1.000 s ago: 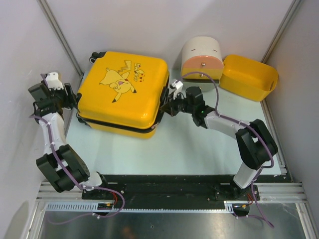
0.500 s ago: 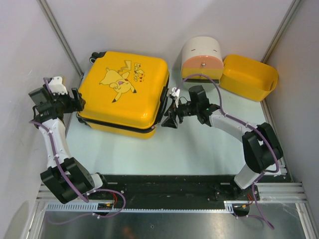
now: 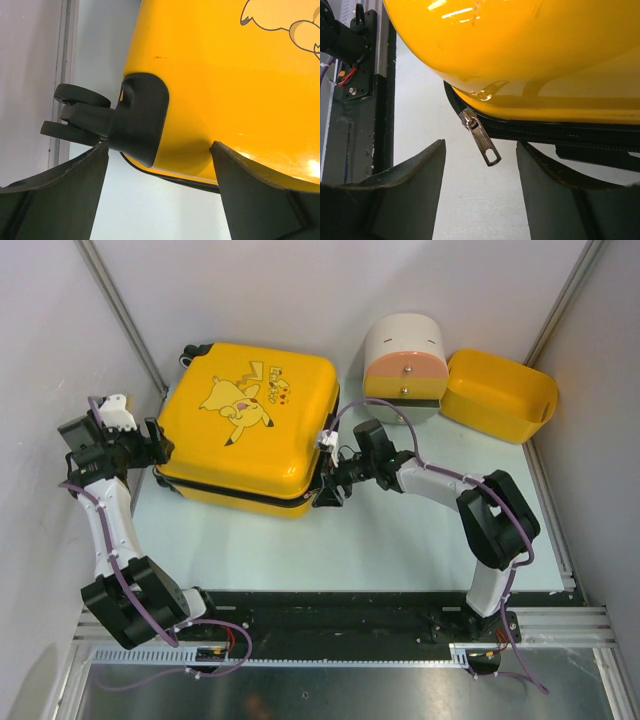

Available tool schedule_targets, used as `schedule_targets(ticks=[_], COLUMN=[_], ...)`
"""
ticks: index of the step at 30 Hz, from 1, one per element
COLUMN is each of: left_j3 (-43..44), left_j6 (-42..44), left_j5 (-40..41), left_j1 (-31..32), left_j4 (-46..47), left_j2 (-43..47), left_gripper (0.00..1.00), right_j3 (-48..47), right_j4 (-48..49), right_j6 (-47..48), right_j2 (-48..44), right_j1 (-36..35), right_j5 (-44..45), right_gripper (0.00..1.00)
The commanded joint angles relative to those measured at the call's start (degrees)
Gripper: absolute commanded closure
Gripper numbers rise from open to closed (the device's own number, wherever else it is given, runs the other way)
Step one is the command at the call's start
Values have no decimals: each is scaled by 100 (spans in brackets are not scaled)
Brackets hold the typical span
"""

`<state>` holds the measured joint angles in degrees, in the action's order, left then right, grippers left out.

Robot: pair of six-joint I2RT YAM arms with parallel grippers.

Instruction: Open, take out, and arrange the luggage

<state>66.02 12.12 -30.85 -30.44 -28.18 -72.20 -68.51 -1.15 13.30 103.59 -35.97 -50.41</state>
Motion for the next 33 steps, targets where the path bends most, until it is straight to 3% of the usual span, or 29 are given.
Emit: schedule_targets(ticks=[1,11,17,20,27,33], left_j3=[-274,-326,-370,-432,-958,-1468], left_j6=[379,370,396,414,721,818], left_j5=[202,150,132,132,62,-297], left_j1=[46,38,38,38,38,47], left_j4=[-1163,-1163,-1163,-1154,-1233,-1549], left_j2=[-189,-180,-162,-127,364,848], left_gripper=[12,13,14,16,31,35], right_j3=[-259,-286,-294,-294,-277,-207], right_j4=[71,159,-35,62,317,159], right_j6=[-152,-135,-47,-90,-433,-74], right_j2=[-32,-76,-93,-146,-383,-638], right_j1=[-139,-323,-411,-455,-517,-201], right_j5=[-197,-206,-92,171,1173,1596], right_gripper=[41,72,80,100,100,100])
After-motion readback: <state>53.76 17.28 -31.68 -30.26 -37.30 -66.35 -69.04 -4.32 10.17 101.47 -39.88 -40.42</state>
